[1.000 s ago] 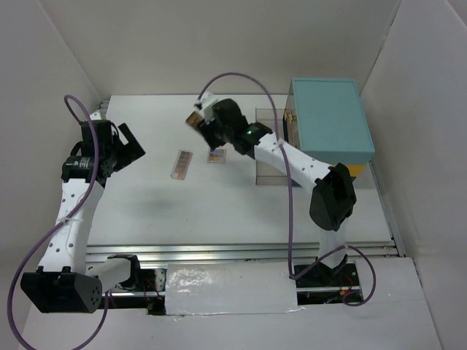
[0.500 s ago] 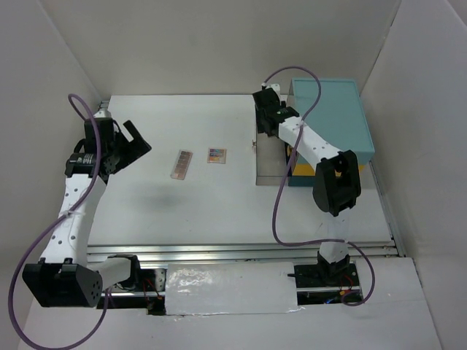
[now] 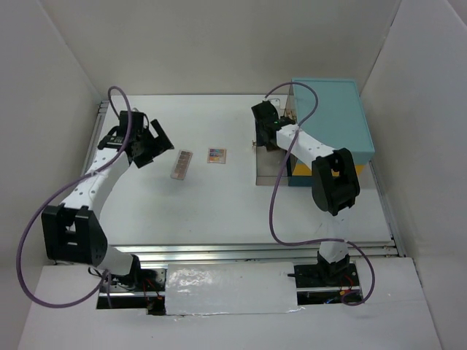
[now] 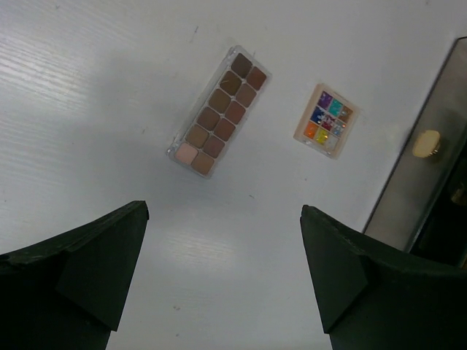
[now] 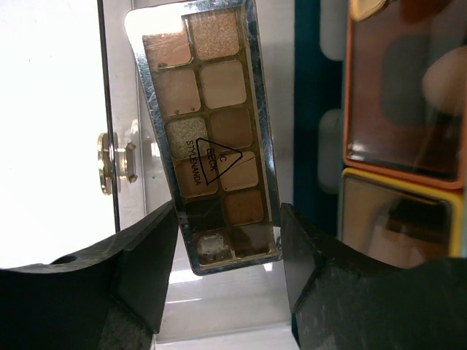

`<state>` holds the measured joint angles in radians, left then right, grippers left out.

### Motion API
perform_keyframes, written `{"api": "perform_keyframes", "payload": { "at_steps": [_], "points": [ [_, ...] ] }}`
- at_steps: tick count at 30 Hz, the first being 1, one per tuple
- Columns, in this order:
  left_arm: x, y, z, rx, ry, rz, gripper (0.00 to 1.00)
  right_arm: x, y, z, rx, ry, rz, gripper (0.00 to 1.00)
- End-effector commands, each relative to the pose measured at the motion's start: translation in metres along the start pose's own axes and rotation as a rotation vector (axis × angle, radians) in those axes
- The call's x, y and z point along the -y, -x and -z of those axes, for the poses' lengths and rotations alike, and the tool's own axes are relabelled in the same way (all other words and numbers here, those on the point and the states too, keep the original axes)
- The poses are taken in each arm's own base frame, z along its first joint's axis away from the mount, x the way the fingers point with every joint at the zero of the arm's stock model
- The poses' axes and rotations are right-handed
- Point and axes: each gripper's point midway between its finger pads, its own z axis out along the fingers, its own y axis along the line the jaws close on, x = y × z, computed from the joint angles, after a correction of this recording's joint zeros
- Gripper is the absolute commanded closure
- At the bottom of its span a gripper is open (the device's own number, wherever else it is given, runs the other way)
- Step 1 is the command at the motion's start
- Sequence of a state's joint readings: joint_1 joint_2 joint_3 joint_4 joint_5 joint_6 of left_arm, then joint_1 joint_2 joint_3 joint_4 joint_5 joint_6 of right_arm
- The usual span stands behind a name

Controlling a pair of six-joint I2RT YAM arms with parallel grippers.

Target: Organize the makeup

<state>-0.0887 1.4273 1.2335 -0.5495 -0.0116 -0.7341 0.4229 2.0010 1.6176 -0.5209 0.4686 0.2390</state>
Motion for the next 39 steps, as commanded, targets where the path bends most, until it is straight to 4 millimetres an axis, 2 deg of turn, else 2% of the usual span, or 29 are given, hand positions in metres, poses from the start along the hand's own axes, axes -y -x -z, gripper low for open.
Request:
{"api": "perform_keyframes", "payload": {
  "at_steps": [1, 2, 4, 6, 7, 11, 12, 14, 16, 17, 18, 21, 26, 27, 29, 30, 35, 39],
  "points": [
    [0.011, -0.008, -0.023, -0.021, -0.024, 0.016, 0.01, -0.005, 0.026, 0.015, 0.088, 0.045, -0.058, 0.34],
    [0.01, -0.009, -0.028, -0.004, 0.009, 0.003, 0.01, -0.005, 0.027, 0.015, 0.089, 0.047, -0.058, 0.24],
    [0.01, -0.013, -0.044, -0.001, 0.071, -0.03, 0.01, -0.009, 0.028, 0.017, 0.089, 0.072, -0.053, 0.22],
    [0.006, -0.018, -0.058, -0.02, 0.123, -0.062, 0.01, -0.01, 0.032, 0.018, 0.092, 0.076, -0.057, 0.06],
    [0.009, -0.012, -0.06, -0.005, 0.132, -0.075, 0.01, -0.012, 0.033, 0.019, 0.094, 0.086, -0.057, 0.0],
    [0.0, -0.002, -0.073, 0.009, 0.211, -0.114, 0.0, -0.016, 0.037, 0.025, 0.097, 0.115, -0.059, 0.0],
    [0.003, 0.004, -0.073, 0.022, 0.209, -0.119, 0.01, -0.02, 0.04, 0.029, 0.108, 0.135, -0.063, 0.0],
    [0.0, 0.004, -0.085, 0.005, 0.228, -0.16, 0.01, -0.028, 0.044, 0.044, 0.129, 0.196, -0.071, 0.0],
    [0.007, 0.009, -0.089, -0.018, 0.232, -0.198, 0.01, -0.038, 0.052, 0.058, 0.164, 0.255, -0.078, 0.0],
    [0.005, 0.003, -0.101, -0.054, 0.235, -0.221, 0.01, -0.042, 0.056, 0.069, 0.179, 0.293, -0.081, 0.0],
    [0.015, 0.009, -0.103, -0.053, 0.211, -0.234, 0.01, -0.049, 0.057, 0.077, 0.191, 0.319, -0.074, 0.0],
    [0.017, -0.003, -0.118, -0.126, 0.192, -0.275, 0.0, -0.062, 0.062, 0.102, 0.231, 0.384, -0.049, 0.0],
    [0.021, -0.03, -0.131, -0.183, 0.201, -0.338, 0.01, -0.099, 0.053, 0.143, 0.275, 0.554, 0.003, 0.0],
    [0.018, -0.036, -0.138, -0.197, 0.22, -0.353, 0.01, -0.11, 0.054, 0.153, 0.29, 0.627, 0.006, 0.0],
    [0.009, -0.051, -0.149, -0.24, 0.266, -0.375, 0.03, -0.119, 0.05, 0.164, 0.29, 0.69, -0.001, 0.0],
    [0.009, -0.052, -0.152, -0.245, 0.27, -0.376, 0.03, -0.126, 0.051, 0.174, 0.3, 0.742, 0.004, 0.0],
    [-0.006, -0.061, -0.166, -0.269, 0.324, -0.382, 0.09, -0.13, 0.051, 0.187, 0.311, 0.772, 0.028, 0.0],
    [-0.011, -0.068, -0.174, -0.296, 0.341, -0.378, 0.22, -0.129, 0.055, 0.198, 0.348, 0.791, 0.021, 0.0]
  ]
}}
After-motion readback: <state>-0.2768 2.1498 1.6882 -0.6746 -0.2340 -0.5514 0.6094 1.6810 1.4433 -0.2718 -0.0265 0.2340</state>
